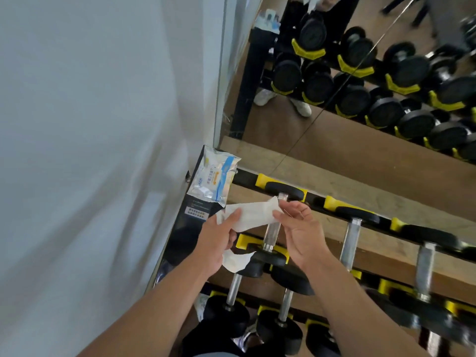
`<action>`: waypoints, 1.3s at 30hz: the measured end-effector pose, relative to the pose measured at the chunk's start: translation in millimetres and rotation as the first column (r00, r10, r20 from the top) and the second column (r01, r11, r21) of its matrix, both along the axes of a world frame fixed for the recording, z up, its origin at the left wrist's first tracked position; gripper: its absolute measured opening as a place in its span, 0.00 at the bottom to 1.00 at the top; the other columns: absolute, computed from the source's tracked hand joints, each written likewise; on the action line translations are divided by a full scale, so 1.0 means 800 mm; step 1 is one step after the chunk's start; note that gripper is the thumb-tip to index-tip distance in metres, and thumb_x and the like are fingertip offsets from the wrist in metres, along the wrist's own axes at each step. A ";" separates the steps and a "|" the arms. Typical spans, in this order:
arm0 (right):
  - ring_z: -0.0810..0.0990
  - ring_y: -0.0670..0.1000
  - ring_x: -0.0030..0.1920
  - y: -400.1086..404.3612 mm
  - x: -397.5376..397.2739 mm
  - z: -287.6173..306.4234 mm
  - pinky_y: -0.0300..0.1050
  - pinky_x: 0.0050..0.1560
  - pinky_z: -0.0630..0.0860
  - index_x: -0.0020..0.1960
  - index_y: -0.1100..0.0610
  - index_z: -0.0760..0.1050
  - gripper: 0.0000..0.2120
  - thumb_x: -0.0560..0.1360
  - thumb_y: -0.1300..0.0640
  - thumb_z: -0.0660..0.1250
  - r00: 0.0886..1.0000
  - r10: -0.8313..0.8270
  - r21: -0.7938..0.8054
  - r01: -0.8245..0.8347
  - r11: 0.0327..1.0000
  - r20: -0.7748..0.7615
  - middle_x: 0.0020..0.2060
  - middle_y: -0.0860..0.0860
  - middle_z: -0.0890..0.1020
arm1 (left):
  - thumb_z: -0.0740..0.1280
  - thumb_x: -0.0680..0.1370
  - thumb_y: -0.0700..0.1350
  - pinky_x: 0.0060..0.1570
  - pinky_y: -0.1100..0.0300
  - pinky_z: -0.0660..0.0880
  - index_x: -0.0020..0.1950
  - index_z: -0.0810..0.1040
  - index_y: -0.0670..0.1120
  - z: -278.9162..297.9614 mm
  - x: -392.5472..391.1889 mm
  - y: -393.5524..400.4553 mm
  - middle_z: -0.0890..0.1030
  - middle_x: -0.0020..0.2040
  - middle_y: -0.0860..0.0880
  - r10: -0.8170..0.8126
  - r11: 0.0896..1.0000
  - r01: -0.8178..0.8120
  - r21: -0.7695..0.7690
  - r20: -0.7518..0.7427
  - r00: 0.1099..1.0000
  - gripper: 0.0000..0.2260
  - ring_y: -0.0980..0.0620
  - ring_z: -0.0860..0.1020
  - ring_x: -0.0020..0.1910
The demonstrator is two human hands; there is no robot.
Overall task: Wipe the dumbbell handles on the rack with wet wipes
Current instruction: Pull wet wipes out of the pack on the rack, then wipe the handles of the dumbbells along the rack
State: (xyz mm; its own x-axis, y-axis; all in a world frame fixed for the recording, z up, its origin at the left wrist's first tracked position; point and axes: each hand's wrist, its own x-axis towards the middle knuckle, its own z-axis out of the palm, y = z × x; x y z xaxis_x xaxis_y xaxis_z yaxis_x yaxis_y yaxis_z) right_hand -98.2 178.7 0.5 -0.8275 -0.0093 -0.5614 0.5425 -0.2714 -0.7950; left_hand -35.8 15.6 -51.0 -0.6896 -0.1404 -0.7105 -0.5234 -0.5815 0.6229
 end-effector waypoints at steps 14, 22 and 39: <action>0.83 0.55 0.55 0.129 0.048 -0.022 0.42 0.53 0.79 0.59 0.60 0.81 0.15 0.72 0.68 0.73 0.863 0.437 0.106 -0.474 0.874 0.251 0.52 0.57 0.85 | 0.72 0.77 0.50 0.41 0.62 0.80 0.48 0.82 0.48 0.033 0.021 0.096 0.84 0.44 0.49 -0.107 0.917 0.079 -0.391 -0.051 0.993 0.06 0.52 0.82 0.46; 0.78 0.43 0.46 0.163 0.060 -0.002 0.39 0.42 0.72 0.46 0.47 0.82 0.05 0.73 0.48 0.75 0.874 0.479 0.651 -0.408 0.640 0.077 0.42 0.40 0.81 | 0.69 0.78 0.57 0.55 0.53 0.80 0.55 0.81 0.50 0.035 0.049 0.137 0.83 0.48 0.50 -0.026 0.850 0.064 -0.523 0.080 0.996 0.13 0.50 0.81 0.51; 0.80 0.45 0.49 0.080 0.031 -0.064 0.46 0.50 0.79 0.51 0.45 0.77 0.05 0.80 0.53 0.62 0.997 0.033 0.560 -0.065 0.826 0.067 0.47 0.42 0.82 | 0.67 0.79 0.53 0.39 0.64 0.71 0.55 0.82 0.43 0.021 -0.057 0.109 0.82 0.47 0.48 -0.330 0.708 0.283 -0.647 0.051 0.942 0.14 0.54 0.78 0.45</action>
